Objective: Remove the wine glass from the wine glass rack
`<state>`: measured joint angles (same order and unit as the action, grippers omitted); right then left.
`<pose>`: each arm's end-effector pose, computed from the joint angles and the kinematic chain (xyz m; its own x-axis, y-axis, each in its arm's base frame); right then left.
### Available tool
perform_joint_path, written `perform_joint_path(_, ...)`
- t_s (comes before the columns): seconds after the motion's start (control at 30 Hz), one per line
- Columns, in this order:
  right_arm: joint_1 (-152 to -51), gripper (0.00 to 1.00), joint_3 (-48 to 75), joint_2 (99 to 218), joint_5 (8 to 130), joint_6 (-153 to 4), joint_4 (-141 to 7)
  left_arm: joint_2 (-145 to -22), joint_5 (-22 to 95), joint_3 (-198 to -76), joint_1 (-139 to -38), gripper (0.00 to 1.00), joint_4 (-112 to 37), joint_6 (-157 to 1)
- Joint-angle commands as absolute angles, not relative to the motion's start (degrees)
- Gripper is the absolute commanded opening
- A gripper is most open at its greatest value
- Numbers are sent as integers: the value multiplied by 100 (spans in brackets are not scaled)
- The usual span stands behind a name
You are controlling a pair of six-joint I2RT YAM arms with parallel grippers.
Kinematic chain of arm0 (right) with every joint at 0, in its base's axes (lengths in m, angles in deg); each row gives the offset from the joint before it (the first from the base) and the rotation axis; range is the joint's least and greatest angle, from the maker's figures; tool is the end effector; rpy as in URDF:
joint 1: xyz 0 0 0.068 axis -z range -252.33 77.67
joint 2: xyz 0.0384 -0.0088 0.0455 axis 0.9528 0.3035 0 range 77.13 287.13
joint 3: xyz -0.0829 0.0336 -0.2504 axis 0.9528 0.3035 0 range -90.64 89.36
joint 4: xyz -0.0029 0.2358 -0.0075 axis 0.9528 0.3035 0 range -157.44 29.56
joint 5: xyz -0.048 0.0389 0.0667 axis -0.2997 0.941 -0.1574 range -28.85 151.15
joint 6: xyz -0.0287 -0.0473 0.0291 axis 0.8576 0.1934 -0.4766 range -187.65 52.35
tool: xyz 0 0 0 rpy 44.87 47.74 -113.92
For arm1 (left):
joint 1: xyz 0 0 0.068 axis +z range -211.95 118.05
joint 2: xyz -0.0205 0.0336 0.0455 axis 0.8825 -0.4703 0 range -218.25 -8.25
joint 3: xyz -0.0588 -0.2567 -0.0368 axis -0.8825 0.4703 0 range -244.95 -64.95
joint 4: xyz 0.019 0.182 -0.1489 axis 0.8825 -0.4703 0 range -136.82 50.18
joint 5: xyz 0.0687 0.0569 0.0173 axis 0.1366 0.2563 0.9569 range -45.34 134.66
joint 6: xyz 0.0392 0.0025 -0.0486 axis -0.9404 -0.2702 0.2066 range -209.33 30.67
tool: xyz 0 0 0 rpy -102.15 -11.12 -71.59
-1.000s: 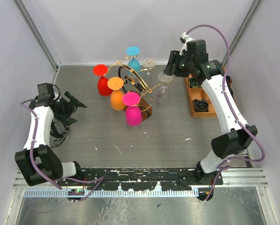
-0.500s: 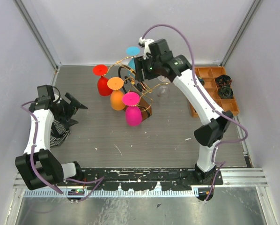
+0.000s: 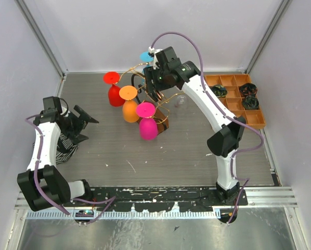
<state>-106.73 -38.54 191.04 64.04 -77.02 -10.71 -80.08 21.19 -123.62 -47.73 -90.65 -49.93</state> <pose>0.3369 0.2336 0.3766 -0.6493 -0.2476 -0.7191 -0.4958 0.8548 0.1534 0.2150 0.0350 0.2607 -0.6377 -0.7622 -0.1117 -0.5962 0.5802 -0.5549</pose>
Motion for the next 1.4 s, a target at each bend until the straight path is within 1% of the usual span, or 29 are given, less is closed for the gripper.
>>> perform_joint_path(0.0,-10675,68,-4415,19476,6343,-8365,-1198,-7997,1969,-12271,-4762,98,-9032,-5082)
perform_joint_path(0.17,-10587,68,-4551,19688,6345,-8966,-1346,-8021,1945,-12247,-4762,98,-9052,-5132)
perform_joint_path(0.37,-10531,67,-4757,19809,6161,-9164,-1436,-8047,1914,-12210,-4760,98,-9037,-5149)
perform_joint_path(0.6,-10444,67,-5102,20052,6034,-9173,-1573,-8053,1875,-12173,-4762,98,-9030,-5170)
perform_joint_path(1.03,-10195,67,-5190,20352,6011,-9128,-2262,-8058,1864,-12275,-4762,98,-9154,-5329)
perform_joint_path(1.1,-10163,67,-5206,20341,6047,-9065,-2368,-8243,1851,-12286,-4762,98,-9150,-5330)
perform_joint_path(1.37,-10160,68,-5206,20117,6347,-8881,-2612,-8271,1805,-12269,-4762,98,-9111,-5318)
